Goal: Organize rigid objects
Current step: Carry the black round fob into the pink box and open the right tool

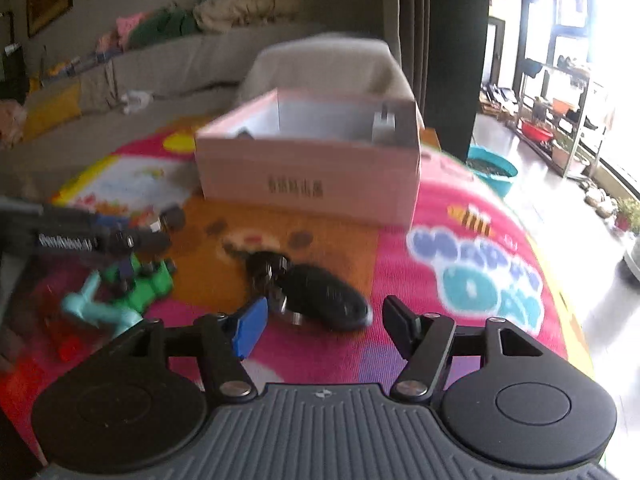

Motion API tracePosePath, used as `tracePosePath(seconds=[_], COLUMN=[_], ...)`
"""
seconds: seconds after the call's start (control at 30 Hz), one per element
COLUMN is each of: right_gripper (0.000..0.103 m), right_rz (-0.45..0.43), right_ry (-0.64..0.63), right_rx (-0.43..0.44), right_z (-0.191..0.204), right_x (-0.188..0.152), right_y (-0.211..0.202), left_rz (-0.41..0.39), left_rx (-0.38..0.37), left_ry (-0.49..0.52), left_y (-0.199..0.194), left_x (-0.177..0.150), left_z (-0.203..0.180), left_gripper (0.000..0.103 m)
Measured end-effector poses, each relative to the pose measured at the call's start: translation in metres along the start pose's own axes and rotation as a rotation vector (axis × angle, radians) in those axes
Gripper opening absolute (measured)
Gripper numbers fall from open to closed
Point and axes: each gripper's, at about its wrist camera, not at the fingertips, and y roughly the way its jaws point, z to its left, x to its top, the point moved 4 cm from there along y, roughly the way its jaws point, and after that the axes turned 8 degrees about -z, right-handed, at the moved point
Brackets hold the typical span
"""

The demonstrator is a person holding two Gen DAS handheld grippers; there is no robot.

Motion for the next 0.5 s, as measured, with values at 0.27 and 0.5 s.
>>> tracePosePath(seconds=[0.27, 0.5], right_gripper=[0.096, 0.099], right_rz=[0.005, 0.105], right_ry=[0.117, 0.013], right_rx=[0.033, 0.117], right_z=[0.002, 0.006], right_x=[-0.007, 0.001], right_y=[0.002, 0.01], left_rz=[-0.014, -0.023], left_rx=[0.015, -0.003], left_ry=[0.003, -0.023], left_y=[-0.004, -0.009], left_x=[-0.002, -0.005], left_z=[0.0, 0.002], left_gripper=[0.034, 0.033])
